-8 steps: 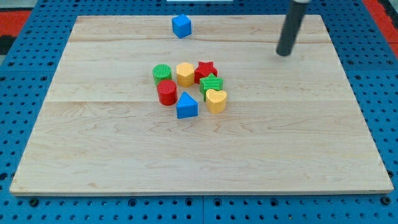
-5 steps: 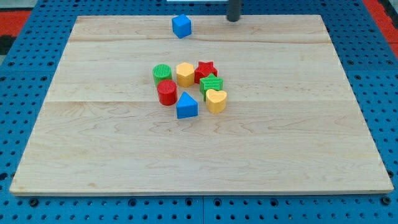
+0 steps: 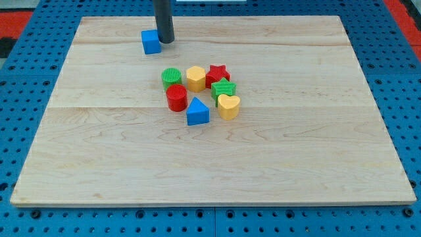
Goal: Slide the blue cube towards the group of block
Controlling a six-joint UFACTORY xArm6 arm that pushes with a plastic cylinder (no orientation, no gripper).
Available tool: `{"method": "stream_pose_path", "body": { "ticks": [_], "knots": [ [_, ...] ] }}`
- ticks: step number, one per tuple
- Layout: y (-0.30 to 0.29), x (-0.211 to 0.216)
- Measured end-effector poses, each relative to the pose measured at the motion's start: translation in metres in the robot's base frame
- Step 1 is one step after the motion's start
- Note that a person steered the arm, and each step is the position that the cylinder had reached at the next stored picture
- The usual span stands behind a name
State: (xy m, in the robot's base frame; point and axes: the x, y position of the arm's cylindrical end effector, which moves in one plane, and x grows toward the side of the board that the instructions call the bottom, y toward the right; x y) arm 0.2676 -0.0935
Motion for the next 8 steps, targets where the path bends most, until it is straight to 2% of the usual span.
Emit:
{"method": "stream_pose_path", "body": {
  "ticks": [1, 2, 3, 5, 7, 8],
  "knots": [
    [-0.003, -0.026],
    [-0.031, -0.036],
    [-0.054, -0.009],
    [-0.036, 0.003],
    [-0.046, 0.035],
    [-0.042, 0.022]
  ]
}}
